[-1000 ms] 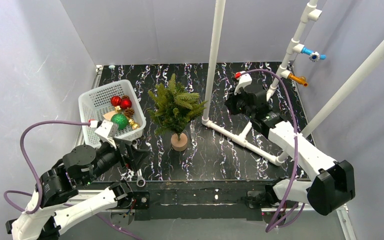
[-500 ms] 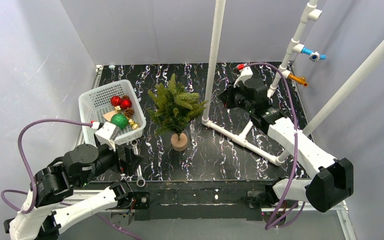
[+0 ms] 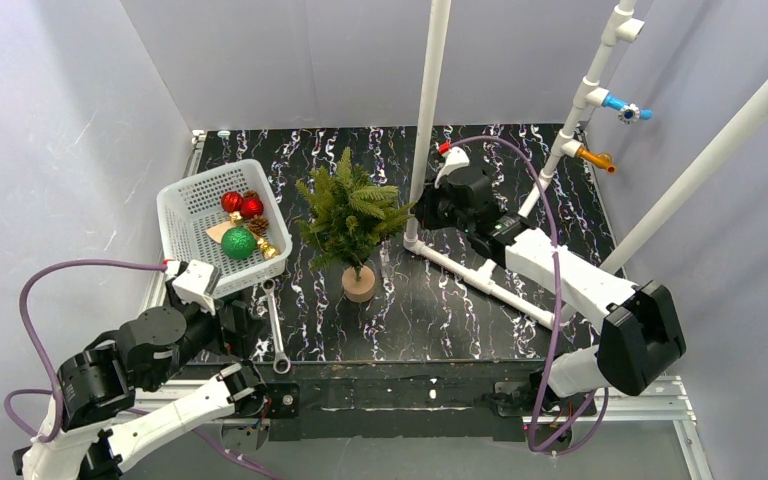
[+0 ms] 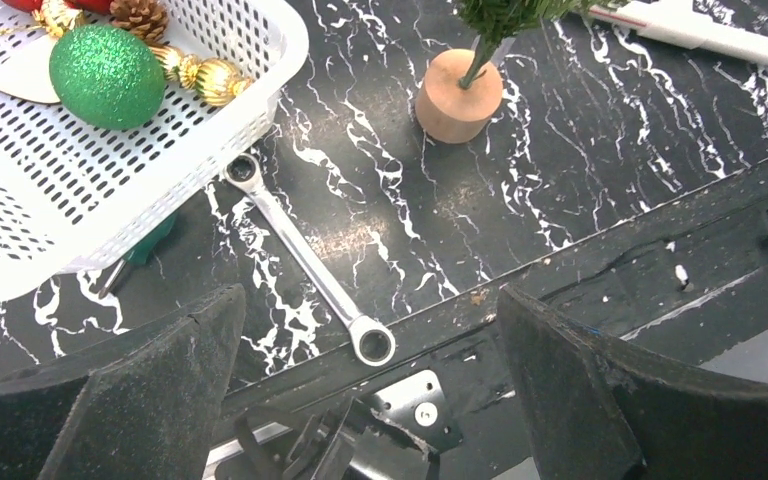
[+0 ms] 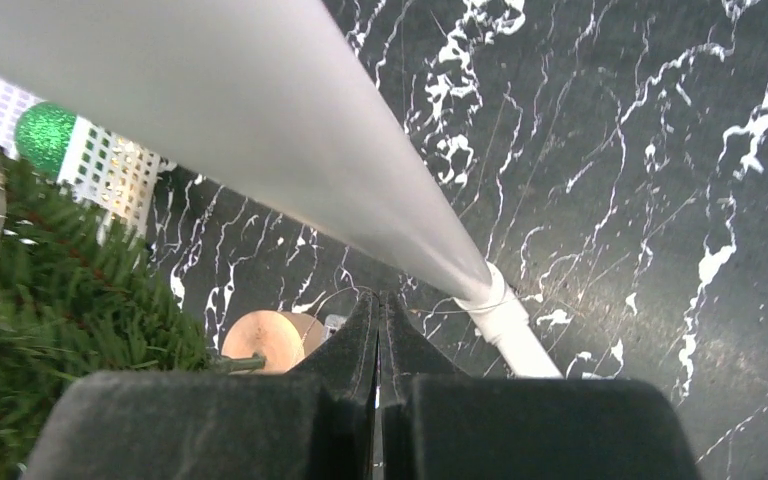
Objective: Decorate the small christmas tree
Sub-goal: Wrap the decoration item around the Christmas tree.
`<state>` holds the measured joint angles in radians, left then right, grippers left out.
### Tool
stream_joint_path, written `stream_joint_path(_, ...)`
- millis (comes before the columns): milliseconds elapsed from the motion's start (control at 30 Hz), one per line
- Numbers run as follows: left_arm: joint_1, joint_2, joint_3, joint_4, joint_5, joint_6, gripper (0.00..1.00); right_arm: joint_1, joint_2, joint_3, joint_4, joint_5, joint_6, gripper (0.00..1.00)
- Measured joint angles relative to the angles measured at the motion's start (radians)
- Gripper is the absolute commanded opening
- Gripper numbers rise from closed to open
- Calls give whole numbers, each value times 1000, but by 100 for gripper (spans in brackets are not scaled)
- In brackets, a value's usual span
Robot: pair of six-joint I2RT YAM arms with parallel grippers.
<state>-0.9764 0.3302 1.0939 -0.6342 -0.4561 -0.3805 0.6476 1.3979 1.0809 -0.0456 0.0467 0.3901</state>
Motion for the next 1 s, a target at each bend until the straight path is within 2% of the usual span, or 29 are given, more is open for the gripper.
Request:
stream_joint_path(100, 0, -2, 0, -24, 8, 6, 98, 13, 4, -40, 20, 22, 27, 1)
stream_joint_path(233, 0, 11, -32, -31, 94, 40, 98, 14, 4, -83, 46, 38, 66, 1)
stream_joint_path(367, 0, 106, -128, 5, 177, 49, 98, 17, -12, -113, 66, 44, 90, 1)
stream_joint_path(500, 0, 133, -338, 210, 226, 14, 98, 23, -74, -153, 64, 54, 105, 1)
stream_joint_path(633, 0, 115, -470, 413, 255, 10, 98, 28, -150, -211, 64, 56, 110, 1)
stream_joint_path(800, 0, 133, -483, 582, 270, 40, 98, 34, -197, -280, 63, 56, 124, 1)
stream_joint_path(1000, 0, 144, -489, 668, 290, 96, 98, 64, -212, -331, 60, 56, 139, 1)
